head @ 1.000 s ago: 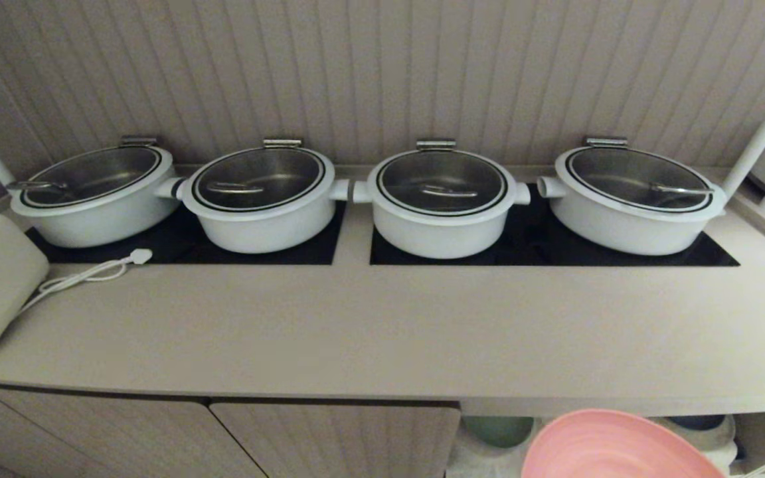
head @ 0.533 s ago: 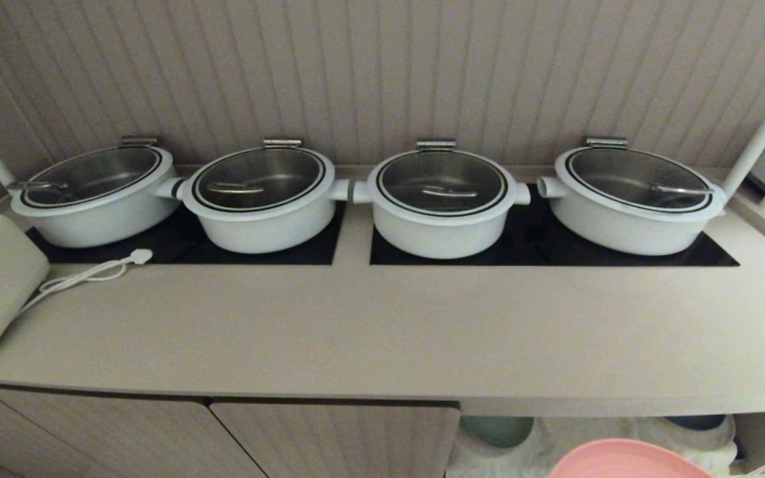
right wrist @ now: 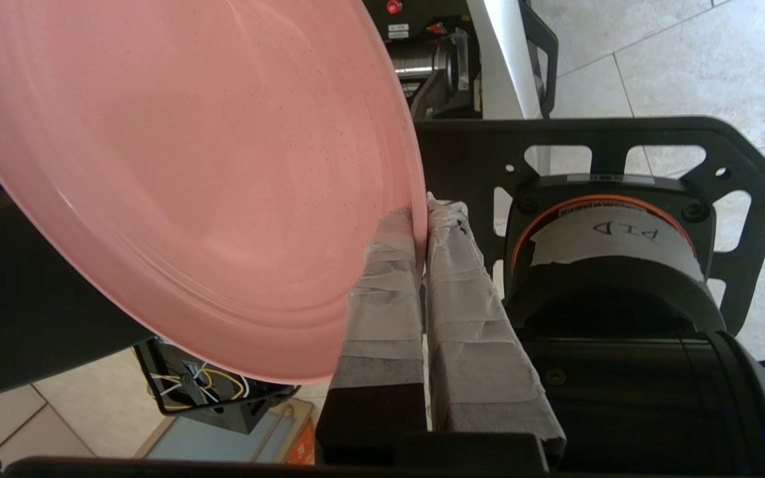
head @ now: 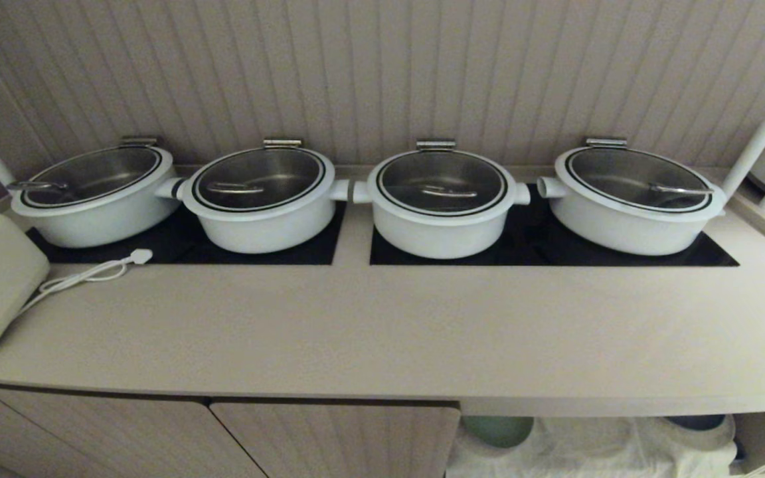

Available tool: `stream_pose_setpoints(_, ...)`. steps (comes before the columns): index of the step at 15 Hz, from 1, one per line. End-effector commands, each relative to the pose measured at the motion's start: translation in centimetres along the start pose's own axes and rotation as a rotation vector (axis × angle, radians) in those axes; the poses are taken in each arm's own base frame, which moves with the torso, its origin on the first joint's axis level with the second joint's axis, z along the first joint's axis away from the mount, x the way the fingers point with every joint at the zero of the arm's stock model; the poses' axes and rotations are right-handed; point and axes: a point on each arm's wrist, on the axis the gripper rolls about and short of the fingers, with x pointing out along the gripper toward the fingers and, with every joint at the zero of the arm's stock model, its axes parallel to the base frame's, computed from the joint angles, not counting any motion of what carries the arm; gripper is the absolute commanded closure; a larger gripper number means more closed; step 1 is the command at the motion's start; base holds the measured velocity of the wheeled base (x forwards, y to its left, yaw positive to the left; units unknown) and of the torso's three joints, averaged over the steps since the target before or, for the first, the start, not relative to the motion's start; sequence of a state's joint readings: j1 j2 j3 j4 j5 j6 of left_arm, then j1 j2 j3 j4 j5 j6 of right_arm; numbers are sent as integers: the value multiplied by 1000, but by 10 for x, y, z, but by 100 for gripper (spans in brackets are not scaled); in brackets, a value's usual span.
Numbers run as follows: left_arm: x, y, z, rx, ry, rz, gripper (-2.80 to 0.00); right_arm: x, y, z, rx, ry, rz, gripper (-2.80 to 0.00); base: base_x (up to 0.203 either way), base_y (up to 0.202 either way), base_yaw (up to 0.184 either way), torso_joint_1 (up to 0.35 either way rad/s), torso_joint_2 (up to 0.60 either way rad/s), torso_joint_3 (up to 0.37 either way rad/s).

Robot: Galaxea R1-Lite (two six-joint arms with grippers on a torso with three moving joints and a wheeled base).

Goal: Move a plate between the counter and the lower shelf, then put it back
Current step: Put the plate in the cupboard

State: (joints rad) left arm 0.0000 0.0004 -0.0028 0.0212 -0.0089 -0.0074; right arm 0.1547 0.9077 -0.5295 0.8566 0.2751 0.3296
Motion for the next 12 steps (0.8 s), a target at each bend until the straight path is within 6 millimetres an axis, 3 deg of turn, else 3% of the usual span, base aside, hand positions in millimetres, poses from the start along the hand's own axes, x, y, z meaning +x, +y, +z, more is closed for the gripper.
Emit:
stream_pose_setpoints(1,0,0,0,0,0,0,0,1,-1,-2,2,4,1,0,0,0,0,0,0,0)
stream_pose_setpoints(12,0,0,0,0,0,0,0,6,-5,-11,41,19,-4,0,0,0,0,0,0,0)
